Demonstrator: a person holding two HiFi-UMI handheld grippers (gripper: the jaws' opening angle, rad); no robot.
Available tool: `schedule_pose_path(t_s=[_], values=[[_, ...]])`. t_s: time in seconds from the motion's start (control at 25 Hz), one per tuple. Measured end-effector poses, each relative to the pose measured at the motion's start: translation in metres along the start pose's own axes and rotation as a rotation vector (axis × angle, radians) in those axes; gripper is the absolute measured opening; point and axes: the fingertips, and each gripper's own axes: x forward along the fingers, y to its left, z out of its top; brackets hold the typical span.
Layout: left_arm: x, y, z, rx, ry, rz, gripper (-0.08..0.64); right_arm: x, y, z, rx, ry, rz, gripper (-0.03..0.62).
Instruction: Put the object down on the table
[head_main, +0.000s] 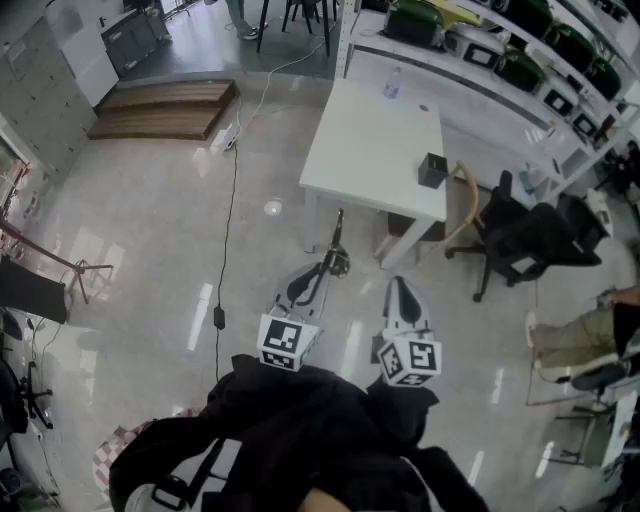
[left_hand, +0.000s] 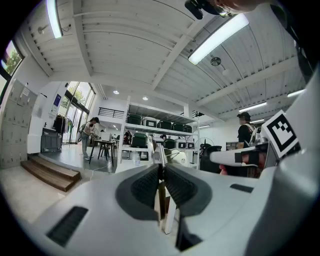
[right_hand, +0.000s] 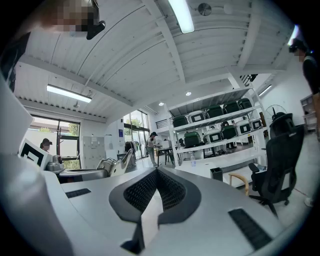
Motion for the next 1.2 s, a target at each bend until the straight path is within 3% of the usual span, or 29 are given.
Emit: schedule_pose_path(t_s=[0.64, 1.2], values=[[0.001, 0.036, -0.001, 0.007, -0.004, -0.026, 0.032, 0.029, 0.026, -0.004, 0.029, -0.007, -0.004, 0.002], [0.01, 0.079, -0.01, -0.026, -0.013, -0.085, 0.032, 0.06, 0.051, -0.016, -0.005, 0.006, -0.069, 0.003]])
